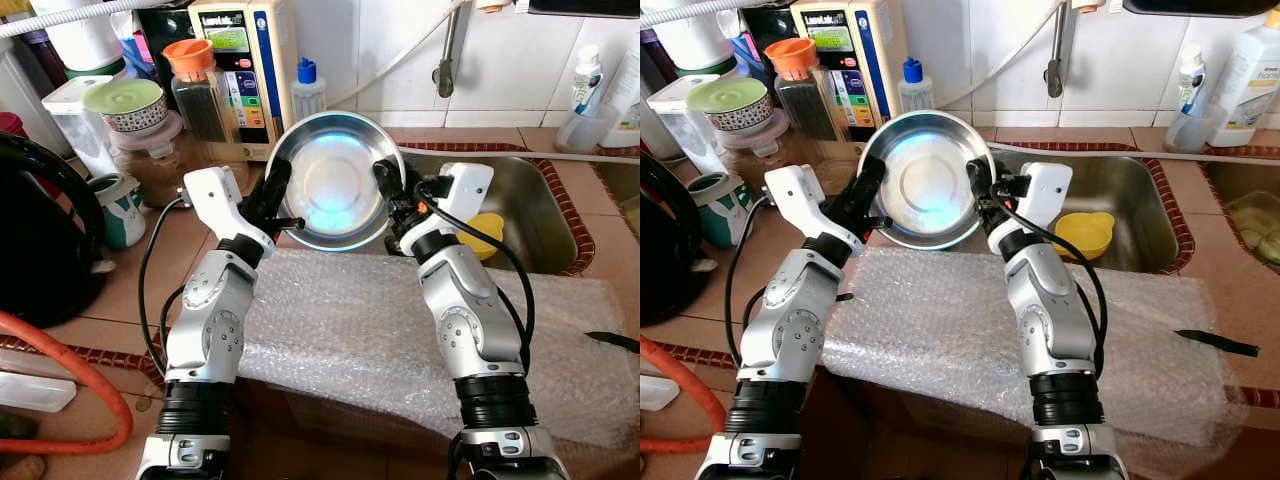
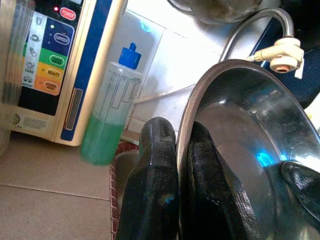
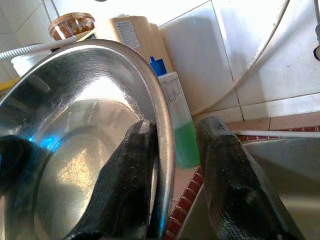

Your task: Kitchen organization

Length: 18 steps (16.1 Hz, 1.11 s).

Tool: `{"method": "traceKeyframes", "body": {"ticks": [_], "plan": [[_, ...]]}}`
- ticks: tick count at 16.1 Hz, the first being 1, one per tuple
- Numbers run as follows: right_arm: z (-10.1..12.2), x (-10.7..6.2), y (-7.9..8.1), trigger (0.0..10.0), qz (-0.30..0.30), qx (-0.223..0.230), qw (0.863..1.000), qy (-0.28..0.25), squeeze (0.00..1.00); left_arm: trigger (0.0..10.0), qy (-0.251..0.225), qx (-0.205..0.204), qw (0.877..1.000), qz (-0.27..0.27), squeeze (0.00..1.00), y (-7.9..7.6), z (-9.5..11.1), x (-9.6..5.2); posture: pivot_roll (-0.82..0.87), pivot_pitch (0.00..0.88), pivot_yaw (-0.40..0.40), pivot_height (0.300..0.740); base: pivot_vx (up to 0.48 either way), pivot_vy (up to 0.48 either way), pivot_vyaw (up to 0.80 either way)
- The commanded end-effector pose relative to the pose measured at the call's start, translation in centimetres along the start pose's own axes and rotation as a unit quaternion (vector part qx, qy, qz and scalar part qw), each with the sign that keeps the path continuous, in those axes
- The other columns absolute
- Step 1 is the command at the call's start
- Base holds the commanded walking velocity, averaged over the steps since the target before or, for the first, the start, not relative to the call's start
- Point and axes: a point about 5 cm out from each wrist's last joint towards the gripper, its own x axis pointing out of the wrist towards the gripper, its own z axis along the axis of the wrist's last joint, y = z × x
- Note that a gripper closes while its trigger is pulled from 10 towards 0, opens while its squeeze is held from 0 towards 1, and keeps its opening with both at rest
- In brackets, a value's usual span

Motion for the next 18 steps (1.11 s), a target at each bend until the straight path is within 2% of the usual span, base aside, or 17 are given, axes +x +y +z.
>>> {"method": "traceKeyframes", "body": {"ticks": [1, 3, 4, 5, 6, 7, 10, 14, 18], "plan": [[0.3, 0.1, -1.2, 0.0, -0.044, 0.019, 0.999, -0.005, 0.0, 0.0, -0.005, 0.013, 1.0, -0.026, 0.0, -0.6, 0.3, 0.0, 0.02, 0.017, 0.121, 0.74, 0.0, 0.0, 0.0], [0.3, 0.1, -1.4, 0.0, -0.05, 0.03, 0.998, -0.004, 0.0, 0.0, 0.0, 0.019, 0.999, -0.033, 0.0, -0.7, 0.3, 0.0, 0.02, 0.016, 0.123, 0.74, 0.0, 0.0, 0.0], [0.3, 0.1, -1.6, 0.0, -0.059, 0.038, 0.998, -0.004, 0.0, 3.6, 0.007, 0.02, 0.999, -0.042, 0.0, -1.0, 0.1, 0.0, 0.02, 0.014, 0.123, 0.74, 0.0, 0.0, 0.0], [0.2, 0.1, -1.8, 0.0, -0.064, 0.039, 0.997, -0.002, 0.0, 8.2, 0.013, 0.024, 0.999, -0.046, 0.0, -1.2, 0.0, 0.0, 0.02, 0.014, 0.123, 0.74, 0.0, 0.0, 0.0], [0.2, 0.2, -2.0, 0.0, -0.07, 0.041, 0.997, -0.001, 0.0, 10.0, 0.015, 0.037, 0.998, -0.044, 0.68, -1.3, -0.1, 0.1, 0.02, 0.012, 0.122, 0.74, 0.0, 0.0, 0.0], [0.2, 0.3, -2.1, 0.0, -0.074, 0.04, 0.996, -0.002, 0.0, 10.0, 0.02, 0.038, 0.998, -0.04, 1.0, -1.3, -0.3, 0.0, 0.02, 0.012, 0.122, 0.74, 0.0, 0.0, 0.0], [0.3, 0.4, -2.4, 0.0, -0.087, 0.037, 0.995, -0.005, 0.0, 10.0, 0.029, 0.034, 0.998, -0.041, 1.0, -1.4, -0.7, -0.2, 0.03, 0.012, 0.121, 0.74, 0.0, 0.0, 0.0], [-0.2, 0.2, -3.2, 0.0, -0.128, 0.039, 0.991, -0.005, 0.0, 10.0, 0.064, 0.036, 0.995, -0.072, 1.0, -2.5, -1.8, -0.7, 0.03, 0.015, 0.125, 0.74, 0.0, 0.0, 0.0], [-0.4, -0.1, -3.9, 0.0, -0.154, 0.061, 0.986, -0.007, 0.0, 10.0, 0.068, 0.036, 0.994, -0.072, 1.0, -2.4, -1.9, -0.9, 0.03, 0.02, 0.135, 0.74, 0.0, 0.0, 0.0]]}}
